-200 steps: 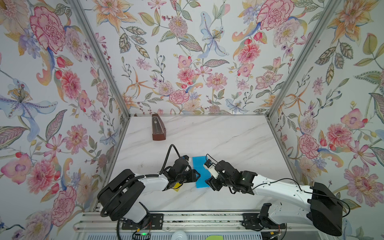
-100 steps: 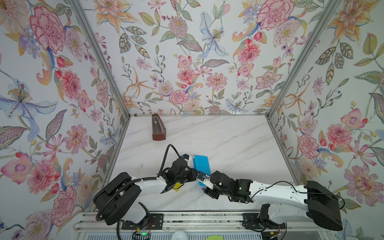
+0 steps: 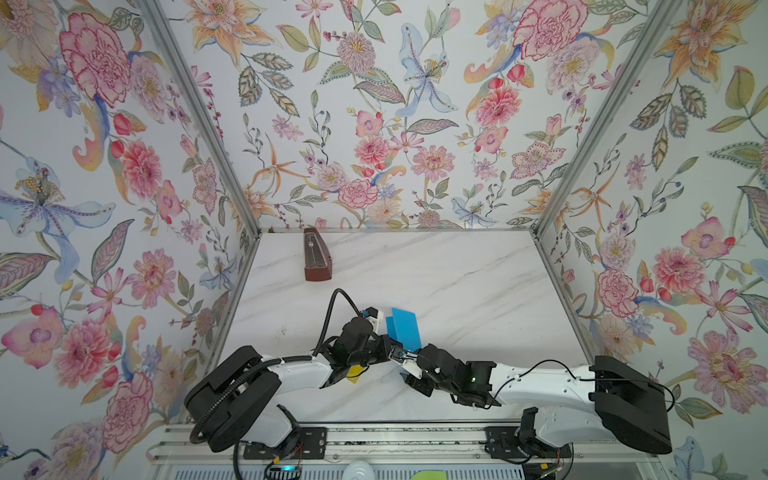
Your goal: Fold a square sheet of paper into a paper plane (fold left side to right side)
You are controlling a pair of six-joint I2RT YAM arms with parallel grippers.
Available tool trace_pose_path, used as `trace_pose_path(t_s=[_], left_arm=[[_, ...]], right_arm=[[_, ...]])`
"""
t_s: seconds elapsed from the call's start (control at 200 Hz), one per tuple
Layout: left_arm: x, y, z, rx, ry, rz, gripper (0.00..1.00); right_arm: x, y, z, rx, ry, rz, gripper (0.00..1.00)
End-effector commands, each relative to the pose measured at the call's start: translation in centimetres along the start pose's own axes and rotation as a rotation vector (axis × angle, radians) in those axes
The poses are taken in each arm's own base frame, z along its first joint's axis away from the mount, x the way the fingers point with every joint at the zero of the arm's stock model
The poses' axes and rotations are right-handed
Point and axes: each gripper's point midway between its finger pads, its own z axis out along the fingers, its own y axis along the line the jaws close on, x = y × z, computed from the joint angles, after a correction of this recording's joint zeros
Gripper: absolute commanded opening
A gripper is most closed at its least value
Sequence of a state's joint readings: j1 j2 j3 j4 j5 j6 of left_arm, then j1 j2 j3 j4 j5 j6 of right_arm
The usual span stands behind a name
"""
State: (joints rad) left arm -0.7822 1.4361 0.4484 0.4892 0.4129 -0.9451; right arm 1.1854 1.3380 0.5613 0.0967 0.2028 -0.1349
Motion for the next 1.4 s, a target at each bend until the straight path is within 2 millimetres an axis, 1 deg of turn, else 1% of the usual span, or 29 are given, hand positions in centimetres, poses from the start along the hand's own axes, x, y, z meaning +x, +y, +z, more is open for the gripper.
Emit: trace_pose_path(t_s=[0.0,0.435,0.55,0.636,0.721,0.801,0.861,0.946,1.246,1.326,1.391], left_arm=[[0.4,-0.2,-0.1,0.017,0.006,-0.003,0.15],[0.6,0.0,-0.1,0.013,0.010,-0.005,0.15],[0.6,0.1,0.0,0.010,0.010,-0.004,0.14],[0.6,0.1,0.0,0.011,0.011,-0.004,0.14],[0.7,0.1,0.0,0.009,0.011,-0.003,0.14],[0.7,0.2,0.0,0.008,0.012,-0.002,0.14],[0.7,0.2,0.0,0.006,0.013,-0.002,0.14],[0.7,0.3,0.0,0.005,0.014,-0.001,0.14],[0.7,0.2,0.0,0.006,0.012,0.001,0.13],[0.7,0.2,0.0,0.006,0.013,0.000,0.13],[0.7,0.2,-0.1,0.007,0.012,0.000,0.13]], right_arm=[[0.0,-0.2,0.2,0.022,-0.015,0.007,0.49],[0.2,-0.2,-0.6,-0.005,-0.013,0.055,0.23],[0.1,-0.2,-0.7,-0.014,-0.016,0.069,0.18],[0.2,-0.3,-0.7,-0.017,-0.013,0.074,0.17],[0.1,-0.1,-0.7,-0.031,-0.012,0.077,0.12],[0.1,0.0,-0.7,-0.045,-0.010,0.082,0.09],[0.0,0.2,-0.7,-0.059,-0.007,0.087,0.09],[0.0,0.1,-0.6,-0.059,-0.004,0.095,0.14],[-0.7,-0.3,-0.4,-0.042,-0.018,0.107,0.20],[-0.9,-0.4,-0.4,-0.038,-0.028,0.110,0.23],[-1.1,-0.3,-0.3,-0.040,-0.039,0.114,0.27]])
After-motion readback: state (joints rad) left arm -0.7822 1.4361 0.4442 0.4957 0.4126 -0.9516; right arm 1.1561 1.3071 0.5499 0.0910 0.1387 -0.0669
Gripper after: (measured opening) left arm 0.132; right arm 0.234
